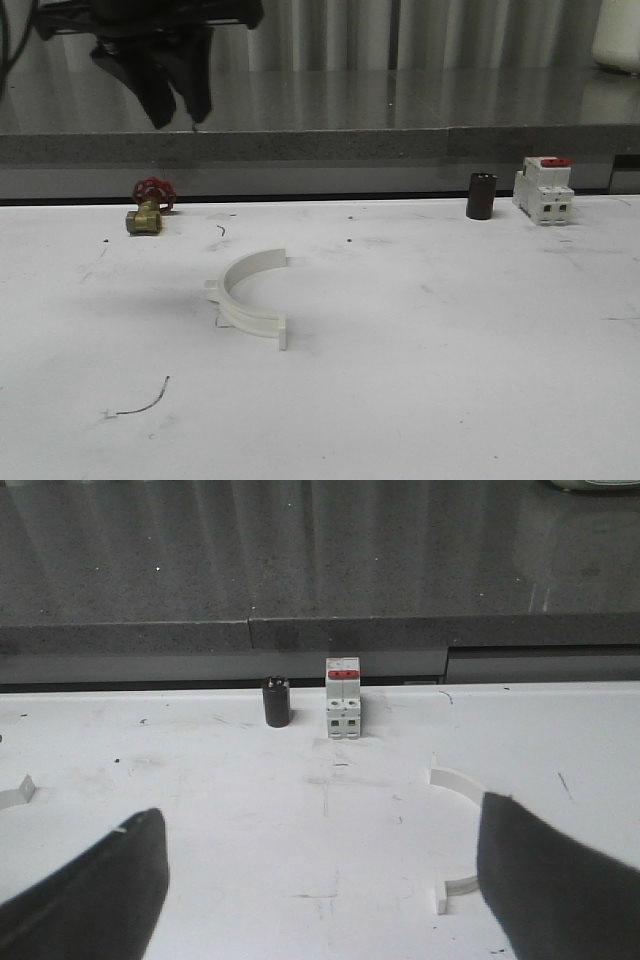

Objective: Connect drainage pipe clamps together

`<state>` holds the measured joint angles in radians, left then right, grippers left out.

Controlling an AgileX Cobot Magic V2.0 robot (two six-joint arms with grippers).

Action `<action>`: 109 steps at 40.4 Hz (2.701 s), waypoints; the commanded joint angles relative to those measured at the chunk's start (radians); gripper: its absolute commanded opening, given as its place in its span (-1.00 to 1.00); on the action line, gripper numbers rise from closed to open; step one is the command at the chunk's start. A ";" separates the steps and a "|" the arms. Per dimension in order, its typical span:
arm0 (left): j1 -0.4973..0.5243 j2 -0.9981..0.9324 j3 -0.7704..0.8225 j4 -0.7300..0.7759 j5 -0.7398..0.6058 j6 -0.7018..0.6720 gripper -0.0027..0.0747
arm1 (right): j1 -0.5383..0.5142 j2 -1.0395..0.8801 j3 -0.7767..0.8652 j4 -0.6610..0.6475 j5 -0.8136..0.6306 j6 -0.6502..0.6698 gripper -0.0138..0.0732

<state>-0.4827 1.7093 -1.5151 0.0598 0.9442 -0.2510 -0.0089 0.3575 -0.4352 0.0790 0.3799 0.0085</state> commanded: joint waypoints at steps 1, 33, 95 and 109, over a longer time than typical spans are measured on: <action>0.038 -0.123 0.065 0.043 -0.059 0.003 -0.98 | -0.005 0.015 -0.038 -0.010 -0.078 -0.008 0.80; 0.118 -1.225 1.056 0.208 -0.708 0.024 -0.98 | -0.005 0.015 -0.038 -0.010 -0.077 -0.008 0.80; 0.118 -1.485 1.139 0.225 -0.690 0.024 -0.98 | -0.005 0.244 -0.157 -0.009 -0.030 -0.008 0.80; 0.118 -1.485 1.139 0.225 -0.690 0.024 -0.98 | -0.006 0.779 -0.510 -0.019 0.167 -0.008 0.80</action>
<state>-0.3680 0.2139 -0.3482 0.2769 0.3309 -0.2283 -0.0089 1.0475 -0.8522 0.0769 0.5561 0.0085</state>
